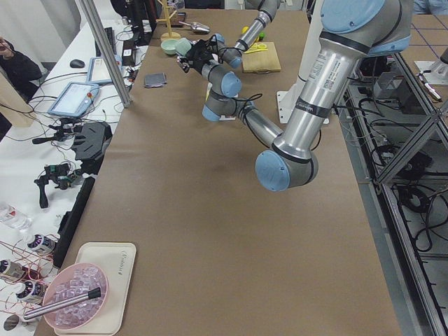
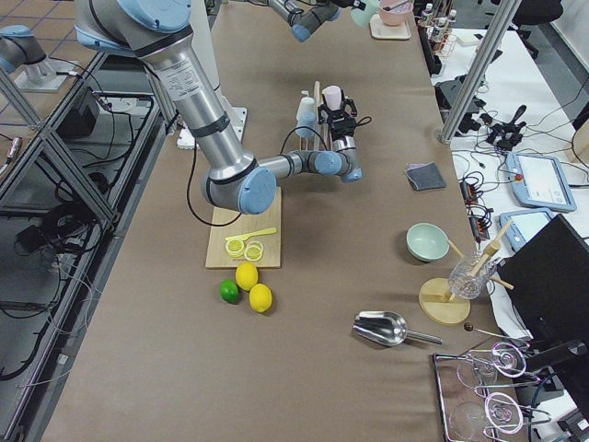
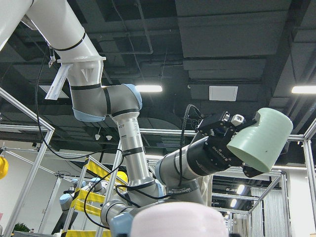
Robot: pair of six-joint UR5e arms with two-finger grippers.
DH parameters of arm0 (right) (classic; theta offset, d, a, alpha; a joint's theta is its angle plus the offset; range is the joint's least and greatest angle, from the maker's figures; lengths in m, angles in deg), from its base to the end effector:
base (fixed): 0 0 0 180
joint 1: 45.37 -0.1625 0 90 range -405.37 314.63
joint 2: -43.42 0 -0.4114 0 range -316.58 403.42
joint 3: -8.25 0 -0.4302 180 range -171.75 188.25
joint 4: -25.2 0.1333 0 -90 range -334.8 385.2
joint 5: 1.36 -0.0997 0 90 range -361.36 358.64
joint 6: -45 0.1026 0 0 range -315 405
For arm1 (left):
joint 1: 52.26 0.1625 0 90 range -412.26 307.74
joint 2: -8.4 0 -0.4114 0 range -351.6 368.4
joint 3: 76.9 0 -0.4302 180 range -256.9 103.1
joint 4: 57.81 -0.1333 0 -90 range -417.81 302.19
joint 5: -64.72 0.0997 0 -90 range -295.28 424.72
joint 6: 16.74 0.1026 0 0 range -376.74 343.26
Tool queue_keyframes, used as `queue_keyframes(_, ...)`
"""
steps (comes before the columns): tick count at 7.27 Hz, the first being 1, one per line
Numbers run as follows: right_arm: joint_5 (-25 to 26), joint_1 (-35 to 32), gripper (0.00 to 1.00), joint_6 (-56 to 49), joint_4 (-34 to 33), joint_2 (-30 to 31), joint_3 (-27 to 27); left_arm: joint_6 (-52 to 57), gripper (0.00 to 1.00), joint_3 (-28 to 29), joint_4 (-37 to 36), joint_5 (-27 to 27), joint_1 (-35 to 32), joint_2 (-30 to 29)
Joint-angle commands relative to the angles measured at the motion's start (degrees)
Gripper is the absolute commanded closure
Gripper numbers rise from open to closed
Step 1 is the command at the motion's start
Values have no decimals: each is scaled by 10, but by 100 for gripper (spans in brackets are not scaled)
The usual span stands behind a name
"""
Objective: Place cup on cup holder
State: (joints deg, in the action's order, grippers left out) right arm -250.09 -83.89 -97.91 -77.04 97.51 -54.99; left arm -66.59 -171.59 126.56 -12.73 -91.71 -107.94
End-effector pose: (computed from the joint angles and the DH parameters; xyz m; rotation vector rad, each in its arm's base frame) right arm -0.5432 -0.5552 0.3372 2.1942 -2.1619 -0.5843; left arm 0.3452 -0.4855 0.1701 1.4889 1.5939 -0.2326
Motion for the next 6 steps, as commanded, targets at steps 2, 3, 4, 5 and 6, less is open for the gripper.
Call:
queue_keyframes(2, -2, 2, 23, 6, -1, 2, 1, 90, 100, 33, 63, 119, 109, -1)
queue_keyframes(3, -8, 0, 1, 6, -1, 5, -1, 96, 100, 34, 71, 139, 137, 1)
queue_keyframes(4, -11, -3, 0, 6, -1, 7, -1, 129, 100, 47, 94, 176, 171, 2)
queue_keyframes(5, -14, -9, 0, 7, -1, 8, -1, 154, 100, 56, 116, 201, 196, 0)
queue_keyframes(6, -20, -22, 1, 11, -1, 8, -1, 162, 100, 56, 118, 208, 208, 0)
